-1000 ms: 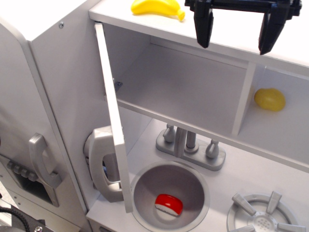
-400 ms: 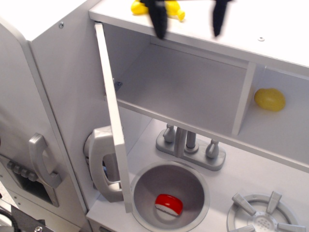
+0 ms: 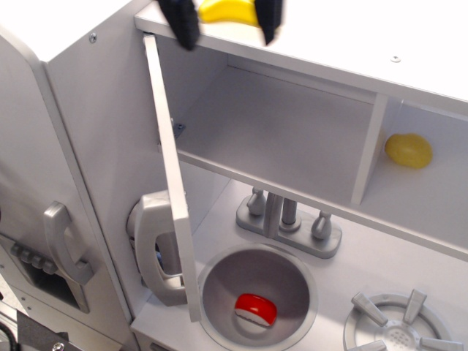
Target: Close microwave
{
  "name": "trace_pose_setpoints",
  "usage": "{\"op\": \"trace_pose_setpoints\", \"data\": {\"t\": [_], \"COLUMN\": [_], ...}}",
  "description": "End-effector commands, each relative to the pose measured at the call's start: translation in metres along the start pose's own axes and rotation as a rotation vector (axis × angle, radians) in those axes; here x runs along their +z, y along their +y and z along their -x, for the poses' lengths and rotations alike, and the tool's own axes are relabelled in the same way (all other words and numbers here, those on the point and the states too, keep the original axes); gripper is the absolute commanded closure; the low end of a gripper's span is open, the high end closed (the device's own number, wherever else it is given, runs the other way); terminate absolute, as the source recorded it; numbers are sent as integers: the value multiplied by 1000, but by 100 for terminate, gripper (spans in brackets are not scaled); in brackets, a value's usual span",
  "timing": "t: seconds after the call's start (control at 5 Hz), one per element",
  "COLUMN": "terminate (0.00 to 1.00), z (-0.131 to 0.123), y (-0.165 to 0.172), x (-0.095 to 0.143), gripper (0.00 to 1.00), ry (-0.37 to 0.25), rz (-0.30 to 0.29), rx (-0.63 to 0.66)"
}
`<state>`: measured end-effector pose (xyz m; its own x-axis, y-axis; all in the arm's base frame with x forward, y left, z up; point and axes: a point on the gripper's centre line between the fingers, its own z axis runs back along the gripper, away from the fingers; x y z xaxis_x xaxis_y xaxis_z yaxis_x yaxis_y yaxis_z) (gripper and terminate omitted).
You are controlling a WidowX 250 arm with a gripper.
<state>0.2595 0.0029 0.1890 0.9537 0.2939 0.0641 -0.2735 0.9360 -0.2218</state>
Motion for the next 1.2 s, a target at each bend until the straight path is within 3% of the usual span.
{"op": "trace_pose_setpoints", "data": {"t": [0.0,0.6,1.0], "terminate": [0,0,0], "z": [20,36,32], "y": [35,48,31], "x": [2,-26,-54], "gripper": [0,0,0], "ry": [-70,-61,-62], "rz": [-57,-142,-134], "rx": [-26,34,49]}}
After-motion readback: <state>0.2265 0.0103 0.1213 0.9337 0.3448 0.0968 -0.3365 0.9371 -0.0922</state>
